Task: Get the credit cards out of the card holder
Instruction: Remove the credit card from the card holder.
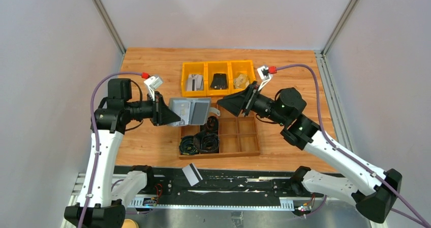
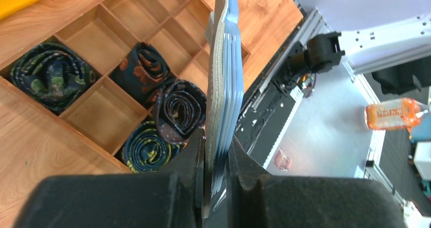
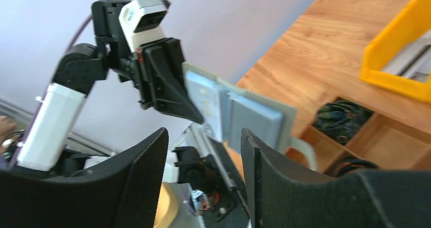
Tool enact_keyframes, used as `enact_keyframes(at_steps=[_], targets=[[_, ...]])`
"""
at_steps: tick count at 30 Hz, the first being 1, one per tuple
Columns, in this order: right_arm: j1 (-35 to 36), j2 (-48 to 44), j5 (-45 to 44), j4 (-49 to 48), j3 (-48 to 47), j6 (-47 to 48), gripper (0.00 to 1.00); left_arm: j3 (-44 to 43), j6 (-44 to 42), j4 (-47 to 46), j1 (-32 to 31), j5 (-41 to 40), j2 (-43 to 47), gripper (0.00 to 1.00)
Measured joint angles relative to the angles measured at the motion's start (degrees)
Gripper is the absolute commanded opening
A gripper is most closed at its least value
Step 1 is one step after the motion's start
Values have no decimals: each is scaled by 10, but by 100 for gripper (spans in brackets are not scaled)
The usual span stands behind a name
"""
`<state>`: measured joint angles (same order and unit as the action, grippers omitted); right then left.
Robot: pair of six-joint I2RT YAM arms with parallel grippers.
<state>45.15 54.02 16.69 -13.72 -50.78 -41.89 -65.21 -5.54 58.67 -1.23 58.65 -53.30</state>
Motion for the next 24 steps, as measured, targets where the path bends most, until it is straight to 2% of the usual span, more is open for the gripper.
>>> enact_keyframes(at_steps=[3,7,11,17,20,24], targets=[[16,39,43,-25,-19,-28,55,22,59,-54,0,-16,17,0],[46,135,110,-73,-31,-65,55,41,118,-101,0,-24,23,0],[56,207,147,-103,-31,-91,54,48,144,-111,0,-9,17,0],[57,256,193,-143,-45,-113,52,60,150,-110,1,37,18,2],[57,265,211,-153,-57,-116,47,61,150,-110,3,63,19,2],[54,267,229,-163,-57,-127,35,61,147,-110,7,84,24,2]])
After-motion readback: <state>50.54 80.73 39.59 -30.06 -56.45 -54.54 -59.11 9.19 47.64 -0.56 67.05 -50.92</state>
